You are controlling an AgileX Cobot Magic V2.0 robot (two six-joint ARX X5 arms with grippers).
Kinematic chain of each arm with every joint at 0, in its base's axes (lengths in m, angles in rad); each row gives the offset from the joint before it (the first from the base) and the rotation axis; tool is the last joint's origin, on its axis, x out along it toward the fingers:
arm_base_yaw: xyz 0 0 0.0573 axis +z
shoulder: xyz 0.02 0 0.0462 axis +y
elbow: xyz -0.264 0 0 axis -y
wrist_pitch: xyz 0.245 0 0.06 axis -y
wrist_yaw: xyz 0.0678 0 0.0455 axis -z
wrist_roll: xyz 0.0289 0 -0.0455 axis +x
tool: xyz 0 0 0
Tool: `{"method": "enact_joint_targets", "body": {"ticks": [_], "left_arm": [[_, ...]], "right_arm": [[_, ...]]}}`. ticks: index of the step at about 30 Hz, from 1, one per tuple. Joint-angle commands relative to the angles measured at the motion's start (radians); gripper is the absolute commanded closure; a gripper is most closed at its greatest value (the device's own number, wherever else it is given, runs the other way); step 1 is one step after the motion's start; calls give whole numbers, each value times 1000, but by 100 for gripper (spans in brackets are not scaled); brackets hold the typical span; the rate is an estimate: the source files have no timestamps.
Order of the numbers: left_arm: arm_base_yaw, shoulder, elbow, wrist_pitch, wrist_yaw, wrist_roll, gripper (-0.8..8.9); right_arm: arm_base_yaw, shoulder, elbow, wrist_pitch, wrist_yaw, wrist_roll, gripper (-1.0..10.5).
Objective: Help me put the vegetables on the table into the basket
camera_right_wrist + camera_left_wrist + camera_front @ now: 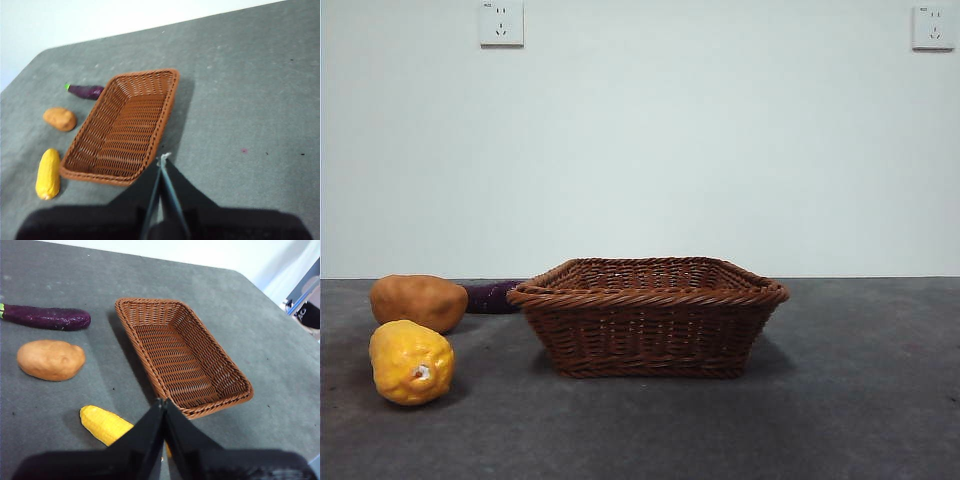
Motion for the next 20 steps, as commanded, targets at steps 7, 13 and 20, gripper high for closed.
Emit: {"method": "enact_joint_targets", "body": {"ticks": [7,13,20], "left_arm": [[1,69,109,-95,2,86,820],[1,109,156,-114,93,96,807],[1,146,170,-113,105,88,247]], "right_arm": [[0,131,119,-132,-15,-147,957],[0,163,125,-135,-21,-151,943],[0,164,125,-150,-45,-151,433]]}}
